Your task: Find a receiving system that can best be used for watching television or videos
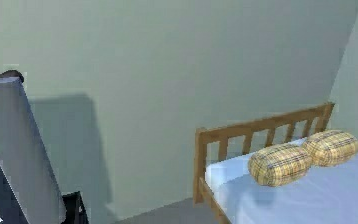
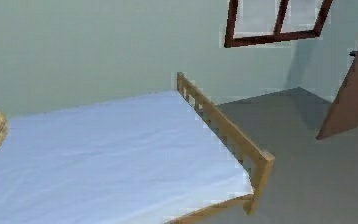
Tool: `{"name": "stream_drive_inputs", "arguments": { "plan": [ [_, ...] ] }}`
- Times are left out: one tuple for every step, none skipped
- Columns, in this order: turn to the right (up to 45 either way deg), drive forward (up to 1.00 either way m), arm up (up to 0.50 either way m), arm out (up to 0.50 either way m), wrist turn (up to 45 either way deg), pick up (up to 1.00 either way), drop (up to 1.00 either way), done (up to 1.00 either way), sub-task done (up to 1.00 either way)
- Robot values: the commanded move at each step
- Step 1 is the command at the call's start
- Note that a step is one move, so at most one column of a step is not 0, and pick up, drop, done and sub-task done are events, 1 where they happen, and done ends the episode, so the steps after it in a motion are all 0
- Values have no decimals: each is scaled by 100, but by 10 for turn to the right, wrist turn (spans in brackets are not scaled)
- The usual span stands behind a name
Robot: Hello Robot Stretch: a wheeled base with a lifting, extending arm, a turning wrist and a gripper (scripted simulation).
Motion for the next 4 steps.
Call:
{"name": "stream_drive_inputs", "arguments": {
  "plan": [
    [0,20,0,0,0,0,0,0,0],
    [-450,0,0,0,0,0,0,0,0],
    [-240,0,0,0,0,0,0,0,0],
    [0,0,0,0,0,0,0,100,0]
  ]
}}
